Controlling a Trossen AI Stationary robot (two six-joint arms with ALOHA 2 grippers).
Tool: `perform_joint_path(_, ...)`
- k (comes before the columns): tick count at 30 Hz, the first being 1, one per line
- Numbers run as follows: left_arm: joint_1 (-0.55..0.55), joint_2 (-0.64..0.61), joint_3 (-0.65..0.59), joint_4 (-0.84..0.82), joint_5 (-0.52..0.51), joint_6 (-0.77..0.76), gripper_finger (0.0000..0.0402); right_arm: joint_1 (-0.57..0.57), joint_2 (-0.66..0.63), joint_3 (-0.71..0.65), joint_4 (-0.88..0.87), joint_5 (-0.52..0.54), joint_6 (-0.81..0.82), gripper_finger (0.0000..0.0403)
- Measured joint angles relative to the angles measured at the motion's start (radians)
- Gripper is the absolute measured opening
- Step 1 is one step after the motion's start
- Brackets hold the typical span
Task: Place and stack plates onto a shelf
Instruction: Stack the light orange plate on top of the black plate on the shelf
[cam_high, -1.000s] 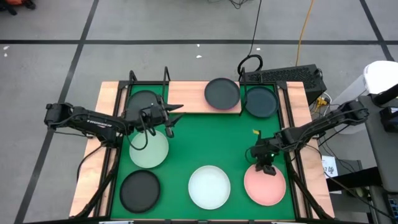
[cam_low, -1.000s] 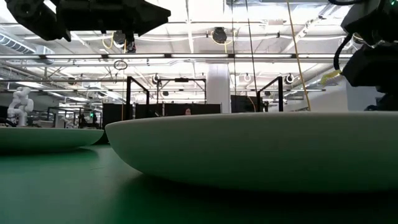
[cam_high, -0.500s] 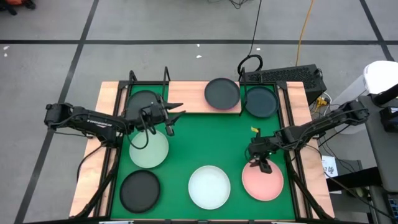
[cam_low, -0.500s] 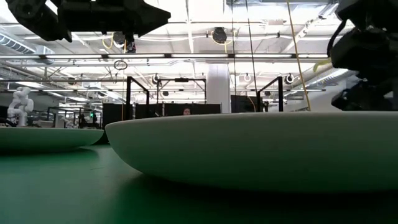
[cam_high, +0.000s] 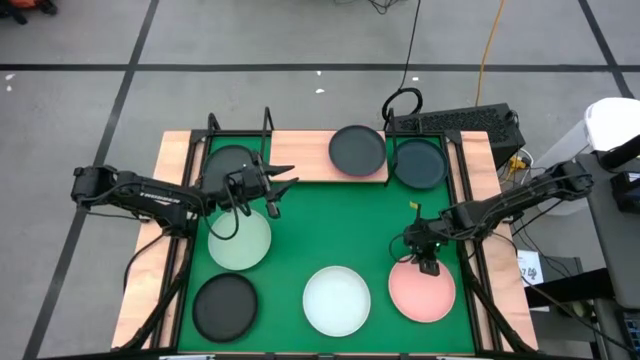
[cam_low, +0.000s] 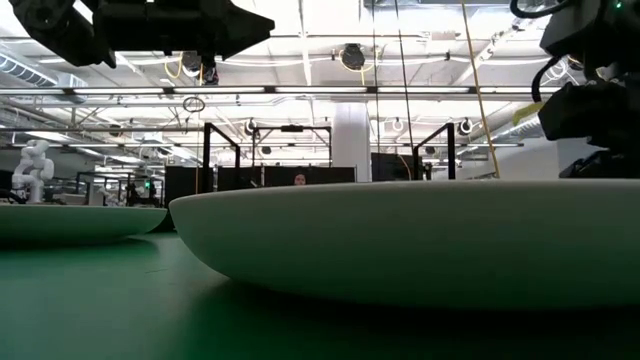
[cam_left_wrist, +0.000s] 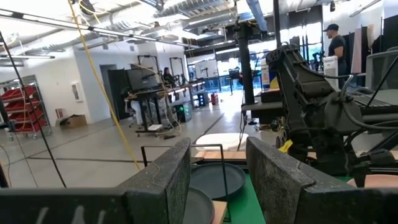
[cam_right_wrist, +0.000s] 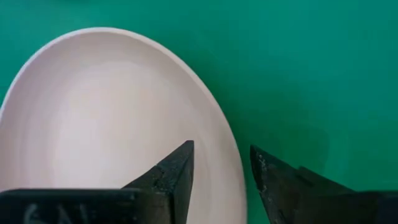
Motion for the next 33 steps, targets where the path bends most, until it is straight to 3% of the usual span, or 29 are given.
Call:
perform_joint_path(4,0.0,0.0,0.0,0.0,0.0,0.0,0.0161,0.0,0.0,0.0,-0.027,0.01,-0.02,0.0115)
perform_joint_path(10,0.0,0.0,0.0,0.0,0.0,0.0,0.0161,0.0,0.0,0.0,-0.066,0.009,-0.025,0.0011)
perform_joint_path(16,0.0,0.0,0.0,0.0,0.0,0.005,0.0161,-0.021,-0.005,0.0,0.141,0.04,-0.022,0.0003)
perform_joint_path(24,0.0,0.0,0.0,0.0,0.0,0.018,0.0161,-0.185,-0.024,0.03,0.501,0.269,-0.236,0.0001)
perform_joint_path(28,0.0,0.0,0.0,0.0,0.0,0.024,0.0161,-0.292,-0.023,0.037,0.808,0.631,-0.338,0.0001)
perform_joint_path(30,0.0,0.0,0.0,0.0,0.0,0.026,0.0161,-0.371,-0.012,0.037,0.966,0.745,-0.399,0.0001)
perform_joint_path(33,0.0,0.0,0.0,0.0,0.0,0.026,0.0161,-0.506,-0.003,0.064,1.042,0.751,-0.435,0.0001)
